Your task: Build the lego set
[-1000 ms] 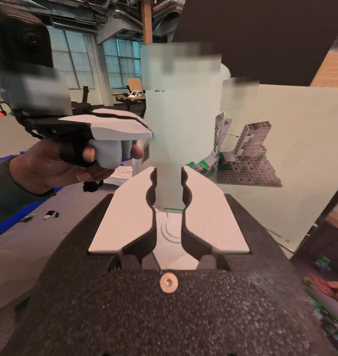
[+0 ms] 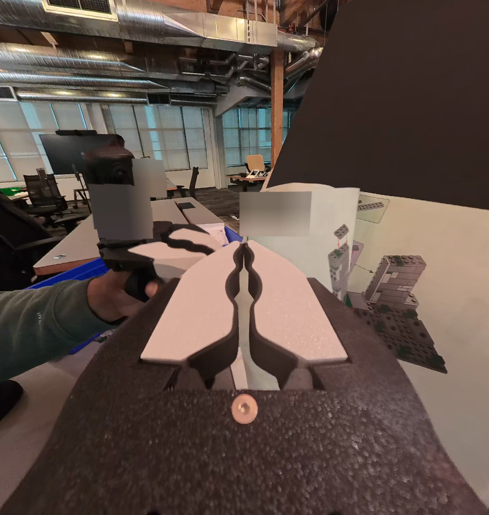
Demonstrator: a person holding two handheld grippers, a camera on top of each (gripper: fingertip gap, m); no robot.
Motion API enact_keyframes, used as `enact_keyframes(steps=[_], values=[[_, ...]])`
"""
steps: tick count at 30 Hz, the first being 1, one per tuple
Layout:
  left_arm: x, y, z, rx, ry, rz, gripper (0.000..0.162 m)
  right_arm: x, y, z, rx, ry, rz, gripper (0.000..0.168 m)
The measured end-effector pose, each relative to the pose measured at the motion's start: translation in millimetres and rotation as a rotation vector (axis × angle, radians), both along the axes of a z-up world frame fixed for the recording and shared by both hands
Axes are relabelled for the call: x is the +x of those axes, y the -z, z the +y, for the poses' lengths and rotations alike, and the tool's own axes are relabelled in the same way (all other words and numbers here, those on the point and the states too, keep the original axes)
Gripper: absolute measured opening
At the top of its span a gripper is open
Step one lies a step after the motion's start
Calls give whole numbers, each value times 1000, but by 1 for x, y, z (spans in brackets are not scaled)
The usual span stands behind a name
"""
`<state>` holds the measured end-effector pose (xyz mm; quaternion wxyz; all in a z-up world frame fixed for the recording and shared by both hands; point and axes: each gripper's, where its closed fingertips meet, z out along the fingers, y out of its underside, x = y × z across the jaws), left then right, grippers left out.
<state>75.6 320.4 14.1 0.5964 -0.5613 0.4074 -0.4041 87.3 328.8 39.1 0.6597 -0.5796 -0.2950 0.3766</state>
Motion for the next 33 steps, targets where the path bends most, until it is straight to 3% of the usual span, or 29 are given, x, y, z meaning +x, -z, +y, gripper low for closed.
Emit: enact_keyframes(steps=[6,10,19,25,33], values=[[2,-22,-4,17,23,-15,14,-5,10,3,67,70,-123,0],[5,-20,7,20,-27,21,17,-16,18,2,151,120,-243,0],[1,-14,14,-22,-28,16,21,-15,22,2,157,111,-251,0],[2,-16,7,-21,18,2,5,-14,19,2,141,101,-215,0],[-5,-17,7,-7,29,-13,1,-12,18,1,131,85,-193,0]])
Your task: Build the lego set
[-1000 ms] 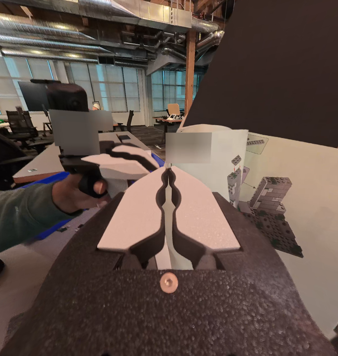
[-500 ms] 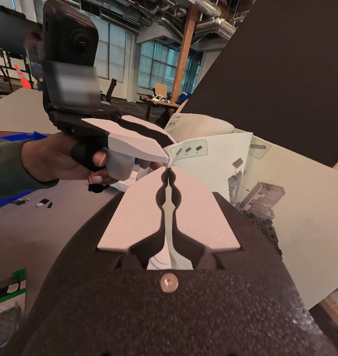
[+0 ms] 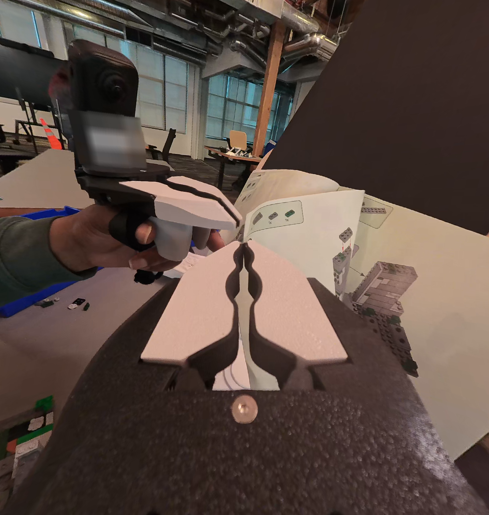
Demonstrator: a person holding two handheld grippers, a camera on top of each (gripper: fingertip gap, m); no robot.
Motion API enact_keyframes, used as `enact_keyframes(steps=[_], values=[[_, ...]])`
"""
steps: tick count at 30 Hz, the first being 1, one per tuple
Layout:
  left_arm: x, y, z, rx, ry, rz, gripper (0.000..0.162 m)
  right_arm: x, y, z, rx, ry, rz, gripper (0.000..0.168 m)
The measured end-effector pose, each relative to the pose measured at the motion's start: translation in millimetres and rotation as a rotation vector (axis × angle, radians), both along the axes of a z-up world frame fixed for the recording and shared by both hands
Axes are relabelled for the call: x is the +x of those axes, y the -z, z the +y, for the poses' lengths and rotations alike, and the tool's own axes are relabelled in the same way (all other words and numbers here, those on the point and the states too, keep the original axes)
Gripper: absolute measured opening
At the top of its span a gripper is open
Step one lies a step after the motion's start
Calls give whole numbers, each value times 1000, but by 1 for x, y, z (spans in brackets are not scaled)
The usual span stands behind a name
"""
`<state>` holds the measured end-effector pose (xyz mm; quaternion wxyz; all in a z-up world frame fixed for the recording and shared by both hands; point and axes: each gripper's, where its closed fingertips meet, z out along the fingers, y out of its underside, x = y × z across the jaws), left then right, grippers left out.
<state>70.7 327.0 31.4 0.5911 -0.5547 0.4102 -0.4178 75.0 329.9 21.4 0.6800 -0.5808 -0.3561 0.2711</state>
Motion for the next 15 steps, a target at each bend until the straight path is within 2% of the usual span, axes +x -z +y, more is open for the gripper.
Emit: enact_keyframes(steps=[9,15], values=[[6,-2,-7,26,16,6,13,-5,4,0,7,2,-25,0],[5,-1,-1,30,-21,11,4,-7,3,-2,13,-5,-23,0]])
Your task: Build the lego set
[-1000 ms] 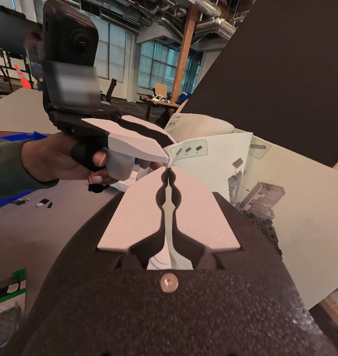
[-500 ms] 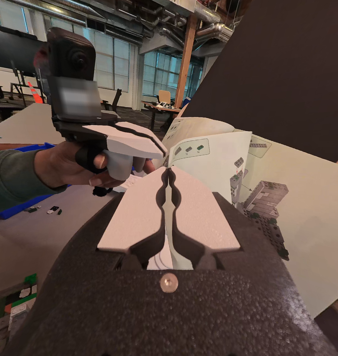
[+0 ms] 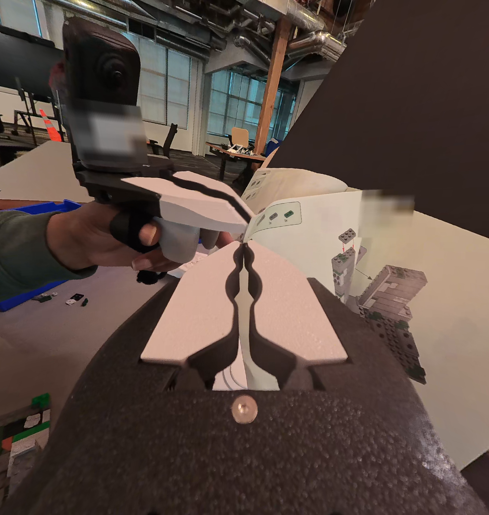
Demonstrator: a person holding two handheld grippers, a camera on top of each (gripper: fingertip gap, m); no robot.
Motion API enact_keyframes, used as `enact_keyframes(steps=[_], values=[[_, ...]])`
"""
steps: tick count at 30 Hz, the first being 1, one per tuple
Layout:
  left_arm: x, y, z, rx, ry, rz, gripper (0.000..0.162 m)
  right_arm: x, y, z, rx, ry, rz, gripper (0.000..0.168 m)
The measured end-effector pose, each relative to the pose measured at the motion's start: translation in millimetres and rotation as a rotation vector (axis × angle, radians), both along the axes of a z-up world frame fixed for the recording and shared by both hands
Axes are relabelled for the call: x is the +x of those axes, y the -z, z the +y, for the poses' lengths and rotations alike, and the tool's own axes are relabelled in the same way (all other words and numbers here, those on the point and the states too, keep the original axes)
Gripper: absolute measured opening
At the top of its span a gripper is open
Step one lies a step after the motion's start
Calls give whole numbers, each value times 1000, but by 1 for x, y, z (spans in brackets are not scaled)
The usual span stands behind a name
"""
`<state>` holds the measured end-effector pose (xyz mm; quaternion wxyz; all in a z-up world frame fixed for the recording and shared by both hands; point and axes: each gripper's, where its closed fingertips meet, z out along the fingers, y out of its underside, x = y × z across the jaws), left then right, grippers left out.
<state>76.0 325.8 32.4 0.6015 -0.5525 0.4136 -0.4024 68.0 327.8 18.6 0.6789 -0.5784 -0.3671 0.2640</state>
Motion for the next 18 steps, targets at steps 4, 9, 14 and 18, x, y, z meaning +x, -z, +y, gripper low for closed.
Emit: enact_keyframes(steps=[4,9,14,18], values=[[0,1,-1,6,0,6,5,0,-1,-1,6,2,-5,0],[0,0,-5,13,2,4,13,-1,-2,-1,11,7,-9,0],[0,0,-2,32,-30,20,11,-4,-1,-2,16,10,-20,0],[-1,-1,-3,39,-36,19,6,-4,-1,-1,14,10,-19,0]])
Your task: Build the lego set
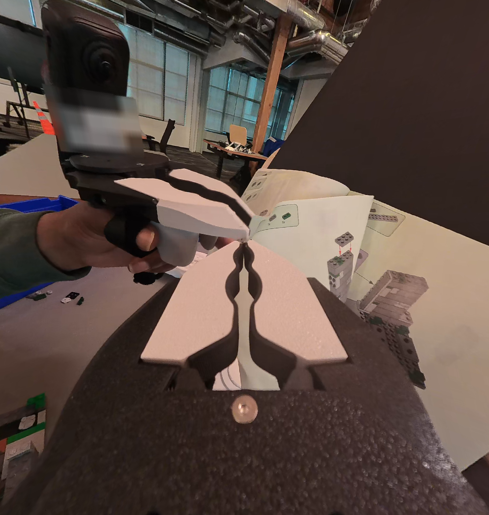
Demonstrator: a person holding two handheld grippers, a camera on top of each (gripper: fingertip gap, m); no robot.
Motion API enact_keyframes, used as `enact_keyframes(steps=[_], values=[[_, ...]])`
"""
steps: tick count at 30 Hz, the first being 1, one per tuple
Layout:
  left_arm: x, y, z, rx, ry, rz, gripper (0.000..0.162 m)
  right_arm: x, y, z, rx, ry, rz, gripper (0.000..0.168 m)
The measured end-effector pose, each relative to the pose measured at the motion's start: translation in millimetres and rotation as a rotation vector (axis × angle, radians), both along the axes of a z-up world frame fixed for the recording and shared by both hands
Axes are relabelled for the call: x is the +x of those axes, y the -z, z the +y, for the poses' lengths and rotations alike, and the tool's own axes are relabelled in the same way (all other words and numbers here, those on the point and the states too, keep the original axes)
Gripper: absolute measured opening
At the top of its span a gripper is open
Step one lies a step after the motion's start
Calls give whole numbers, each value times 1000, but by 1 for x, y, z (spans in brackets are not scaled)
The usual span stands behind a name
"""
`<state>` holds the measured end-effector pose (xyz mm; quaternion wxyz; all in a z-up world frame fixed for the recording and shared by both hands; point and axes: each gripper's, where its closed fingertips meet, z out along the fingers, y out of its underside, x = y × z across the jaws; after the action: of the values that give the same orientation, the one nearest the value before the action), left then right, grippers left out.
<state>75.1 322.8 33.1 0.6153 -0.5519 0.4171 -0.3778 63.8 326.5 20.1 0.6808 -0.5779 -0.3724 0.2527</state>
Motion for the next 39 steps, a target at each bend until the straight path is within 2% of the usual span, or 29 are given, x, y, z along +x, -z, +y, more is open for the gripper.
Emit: enact_keyframes(steps=[15,21,24,27,31,33,35,36,39], values=[[-3,-1,-8,-44,95,-50,0,0,-2,-6,-32,-66,52,0],[-11,5,-7,-42,91,-50,0,8,-8,-7,-55,-83,88,10],[-13,9,-6,-49,88,-47,0,12,-7,3,-19,-4,4,23],[-14,12,-6,-46,95,-41,0,10,1,10,63,74,-171,37],[-15,14,-7,-28,102,-18,0,9,19,21,119,125,-411,43],[-16,15,-7,-21,97,-10,0,9,24,28,115,130,-472,37],[-17,16,-6,-22,97,-9,0,8,23,31,124,119,-481,14],[-18,16,-5,-23,95,-9,0,6,24,31,120,106,-481,11],[-20,18,-1,-21,85,-5,0,3,21,32,108,92,-469,21]])
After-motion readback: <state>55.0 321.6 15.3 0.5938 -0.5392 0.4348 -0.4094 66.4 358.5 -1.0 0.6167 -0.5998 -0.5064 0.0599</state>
